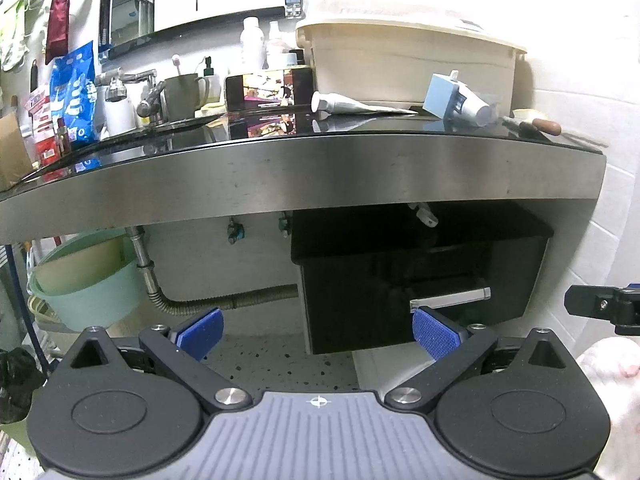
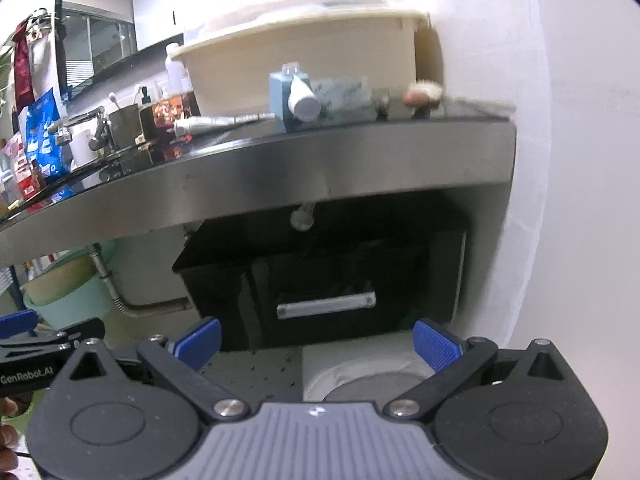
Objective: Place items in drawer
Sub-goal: 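Lower both tools toward the black drawer under the sink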
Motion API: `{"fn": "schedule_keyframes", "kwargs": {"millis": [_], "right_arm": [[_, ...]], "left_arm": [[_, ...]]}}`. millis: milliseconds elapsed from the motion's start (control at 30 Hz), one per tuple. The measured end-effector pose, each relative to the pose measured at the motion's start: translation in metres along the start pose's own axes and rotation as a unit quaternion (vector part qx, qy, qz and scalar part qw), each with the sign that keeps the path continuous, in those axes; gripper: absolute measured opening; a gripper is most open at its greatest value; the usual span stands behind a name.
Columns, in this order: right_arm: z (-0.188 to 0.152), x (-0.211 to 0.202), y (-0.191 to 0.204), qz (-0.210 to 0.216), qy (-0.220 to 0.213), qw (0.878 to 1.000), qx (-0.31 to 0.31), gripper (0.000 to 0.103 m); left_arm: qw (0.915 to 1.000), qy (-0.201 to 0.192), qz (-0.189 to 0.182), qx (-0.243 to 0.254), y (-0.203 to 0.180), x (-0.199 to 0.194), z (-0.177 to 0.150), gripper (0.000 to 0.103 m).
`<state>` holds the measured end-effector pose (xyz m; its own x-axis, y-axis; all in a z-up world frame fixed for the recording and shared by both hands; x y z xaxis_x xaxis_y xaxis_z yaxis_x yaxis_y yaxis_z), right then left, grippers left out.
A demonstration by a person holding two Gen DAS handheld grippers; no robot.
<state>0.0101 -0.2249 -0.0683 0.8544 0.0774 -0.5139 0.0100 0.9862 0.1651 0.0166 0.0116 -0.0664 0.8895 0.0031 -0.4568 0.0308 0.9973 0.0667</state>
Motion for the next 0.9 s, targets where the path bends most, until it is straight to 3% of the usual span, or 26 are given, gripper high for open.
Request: {"fn": "schedule_keyframes", "kwargs": {"millis": [367, 700, 900], "right_arm": [[-0.009, 0.003, 0.003, 0.013, -0.05, 0.998, -0.046, 0.103], [-0.007, 0.003, -0.003, 0.056, -0.076, 0.995, -0.027, 0.103], [-0.007, 0.004, -0.003, 0.056, -0.074, 0.995, -0.037, 0.103]], "left_arm": [[0.9988, -0.013, -0.042, -0.022, 0.009, 0.004, -0.001, 0.102], [0.9946, -0.028, -0.087, -0.048, 0.019, 0.008, 0.0, 0.102], [0.9898, -0.013, -0.104, -0.096, 0.027, 0.014, -0.004, 0.102]]}}
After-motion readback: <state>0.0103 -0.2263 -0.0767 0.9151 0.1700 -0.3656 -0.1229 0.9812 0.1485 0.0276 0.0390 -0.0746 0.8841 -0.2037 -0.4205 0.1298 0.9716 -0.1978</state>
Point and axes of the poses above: each gripper's, at about its wrist camera, not at the fingertips, and x roughly the way its jaws point, y to its left, z to its top, the point moved 2 cm from there along x, roughly the way its jaws point, and after that the axes turned 1 degree about y, right-handed, at the moved point
